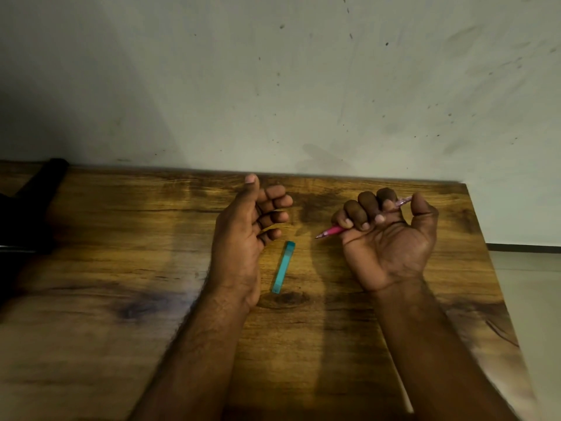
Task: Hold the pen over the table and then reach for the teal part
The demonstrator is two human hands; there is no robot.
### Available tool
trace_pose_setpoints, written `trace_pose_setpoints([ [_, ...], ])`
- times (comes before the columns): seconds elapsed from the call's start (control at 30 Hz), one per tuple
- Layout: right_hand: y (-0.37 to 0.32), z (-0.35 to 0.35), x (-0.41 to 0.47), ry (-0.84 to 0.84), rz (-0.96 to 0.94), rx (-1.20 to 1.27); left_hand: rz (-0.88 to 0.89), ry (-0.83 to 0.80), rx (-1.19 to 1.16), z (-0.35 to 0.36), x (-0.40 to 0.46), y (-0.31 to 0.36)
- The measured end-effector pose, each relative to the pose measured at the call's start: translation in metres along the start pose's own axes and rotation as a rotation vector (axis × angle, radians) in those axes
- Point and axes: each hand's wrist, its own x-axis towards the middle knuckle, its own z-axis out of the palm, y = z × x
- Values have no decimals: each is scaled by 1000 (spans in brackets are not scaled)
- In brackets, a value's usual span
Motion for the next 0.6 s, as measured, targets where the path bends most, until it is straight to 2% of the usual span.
trace_pose_setpoints([
  [0.33,-2,3,-1,-13,-38,-33,-5,3,4,0,0,1],
  [0.6,0,9,-1,-41,-95,-190,-8,8,8,1,-1,2],
])
